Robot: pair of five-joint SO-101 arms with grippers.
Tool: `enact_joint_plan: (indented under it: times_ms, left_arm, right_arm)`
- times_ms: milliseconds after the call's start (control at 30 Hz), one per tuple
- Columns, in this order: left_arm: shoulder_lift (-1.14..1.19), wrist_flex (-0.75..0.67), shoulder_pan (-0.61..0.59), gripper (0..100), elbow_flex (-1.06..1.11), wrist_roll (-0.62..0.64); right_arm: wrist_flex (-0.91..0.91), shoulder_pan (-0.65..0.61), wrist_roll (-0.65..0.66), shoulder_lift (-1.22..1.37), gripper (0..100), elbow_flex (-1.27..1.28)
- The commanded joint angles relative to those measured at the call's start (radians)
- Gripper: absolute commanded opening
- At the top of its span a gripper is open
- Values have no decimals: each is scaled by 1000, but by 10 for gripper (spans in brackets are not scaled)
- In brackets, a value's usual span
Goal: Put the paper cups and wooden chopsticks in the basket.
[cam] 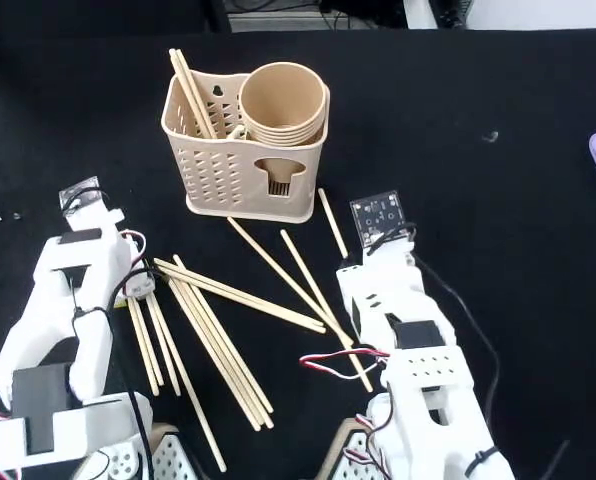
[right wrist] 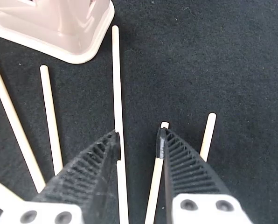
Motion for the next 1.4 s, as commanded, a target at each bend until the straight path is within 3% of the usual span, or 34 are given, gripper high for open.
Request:
enact_joint_plan:
  times_ms: [0,267,567,733,967,1367]
  left_arm:
    - [18,3,8,39,-51,21]
    - [-14,31,-15,30,-108,21]
    - [-290,195,-70,30,-165,-2]
    - [-316,129,-68,30,-84,2]
    - [-327,-94,-70,30,33,-8]
    - [-419,-94,53,30,50,-86]
  right_arm:
    - [2,-17,9,-25,142,-36]
    - [2,-17,11,-25,142,-36]
    - [2,-17,11,-25,142,-36]
    - [2,-17,11,-25,142,-36]
    - [2,-17,11,-25,142,-36]
    - [2,-17,11,-25,142,-36]
